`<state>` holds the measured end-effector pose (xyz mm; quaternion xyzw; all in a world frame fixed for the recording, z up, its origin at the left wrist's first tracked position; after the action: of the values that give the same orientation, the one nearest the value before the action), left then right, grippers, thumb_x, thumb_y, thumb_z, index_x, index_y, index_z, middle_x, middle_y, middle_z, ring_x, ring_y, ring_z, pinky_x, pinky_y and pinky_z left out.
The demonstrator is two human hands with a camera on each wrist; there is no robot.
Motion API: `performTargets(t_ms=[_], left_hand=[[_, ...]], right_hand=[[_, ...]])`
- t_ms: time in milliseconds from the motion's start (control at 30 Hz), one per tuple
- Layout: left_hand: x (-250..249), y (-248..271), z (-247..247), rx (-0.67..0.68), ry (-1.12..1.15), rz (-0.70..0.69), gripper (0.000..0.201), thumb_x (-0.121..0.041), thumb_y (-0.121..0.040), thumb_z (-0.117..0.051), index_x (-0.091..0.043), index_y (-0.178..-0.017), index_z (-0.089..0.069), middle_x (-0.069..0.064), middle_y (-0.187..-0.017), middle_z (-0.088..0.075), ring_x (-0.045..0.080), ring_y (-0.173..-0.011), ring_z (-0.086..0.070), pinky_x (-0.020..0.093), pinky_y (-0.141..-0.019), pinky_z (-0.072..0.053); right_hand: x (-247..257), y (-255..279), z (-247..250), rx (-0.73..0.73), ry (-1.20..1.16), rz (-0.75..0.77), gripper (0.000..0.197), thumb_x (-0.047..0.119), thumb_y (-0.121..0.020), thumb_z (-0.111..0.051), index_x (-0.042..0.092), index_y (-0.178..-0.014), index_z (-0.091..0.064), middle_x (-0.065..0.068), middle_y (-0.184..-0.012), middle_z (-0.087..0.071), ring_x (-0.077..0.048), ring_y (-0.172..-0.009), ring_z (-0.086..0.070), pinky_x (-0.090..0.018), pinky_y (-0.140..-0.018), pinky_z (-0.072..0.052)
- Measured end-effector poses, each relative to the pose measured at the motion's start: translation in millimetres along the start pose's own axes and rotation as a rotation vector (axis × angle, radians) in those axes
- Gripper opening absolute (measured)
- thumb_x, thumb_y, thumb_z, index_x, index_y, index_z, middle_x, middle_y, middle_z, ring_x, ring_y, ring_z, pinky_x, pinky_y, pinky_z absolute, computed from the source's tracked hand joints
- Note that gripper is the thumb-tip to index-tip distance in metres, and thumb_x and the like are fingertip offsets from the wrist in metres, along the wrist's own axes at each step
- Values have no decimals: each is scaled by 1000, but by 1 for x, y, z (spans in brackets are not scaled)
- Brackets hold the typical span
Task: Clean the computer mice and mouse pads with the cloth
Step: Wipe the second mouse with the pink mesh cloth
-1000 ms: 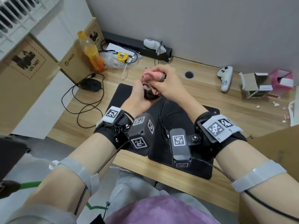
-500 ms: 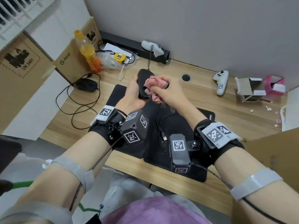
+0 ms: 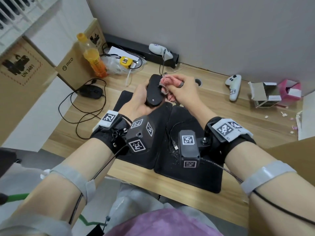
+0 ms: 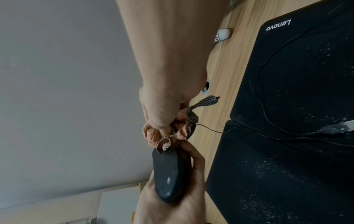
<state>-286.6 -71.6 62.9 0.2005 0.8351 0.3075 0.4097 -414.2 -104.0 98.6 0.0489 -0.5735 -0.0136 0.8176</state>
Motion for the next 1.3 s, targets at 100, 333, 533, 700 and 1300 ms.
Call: performTargets(t_ms=[100,333,533,700,1300], left_hand=[[1,1,4,25,-19,-1,31,-34,-100,-45,-13,-86,-64,5,-76,-68,18,-71,-62,32,-71,-53],[-7,-13,15,-6,-36,-50,46,-39,-101,-44,-4,-126,-60,14,-114,-69,25,-90,-68,33,-73,-59],[-19,-30,37,-215,-90,-119,39,-43,-97,-47,-8,-109,-62,15,-98,-66,24,-72,-62,28,-59,-54],[-8,-30,23,-153,-133,-84,49,-48,-99,-44,-6,-114,-63,15,-103,-68,28,-83,-65,35,-70,-56],[-3,-9,1,18,-539,-118,36,-46,-100,-45,-17,-92,-64,5,-79,-66,17,-67,-62,32,-69,-50]], right_hand=[[-4,-12,3,-83,2,-35,26,22,-87,-70,24,-113,-71,5,-97,-73,-7,-75,-69,-24,-70,-55],[-22,-2,-21,-19,-42,-194,20,27,-89,-66,20,-108,-69,-2,-91,-74,-7,-64,-66,-28,-62,-54],[-27,24,-43,287,32,-181,36,31,-85,-73,23,-119,-66,5,-105,-73,-13,-95,-69,-39,-92,-54],[-33,18,-30,179,-36,-216,29,29,-82,-75,25,-110,-70,2,-96,-75,-24,-89,-71,-42,-86,-57],[-33,2,11,203,144,-88,26,10,-95,-52,22,-90,-75,-7,-104,-73,-26,-106,-65,-39,-96,-49]])
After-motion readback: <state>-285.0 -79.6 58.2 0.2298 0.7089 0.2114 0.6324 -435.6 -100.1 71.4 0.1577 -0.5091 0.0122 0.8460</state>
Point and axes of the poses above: each hand's wrist, its own y-axis away from the middle knuckle, its own z-axis out of the back of the hand, x = y × z, the point moved 7 cm from there along -y, towards the middle knuckle
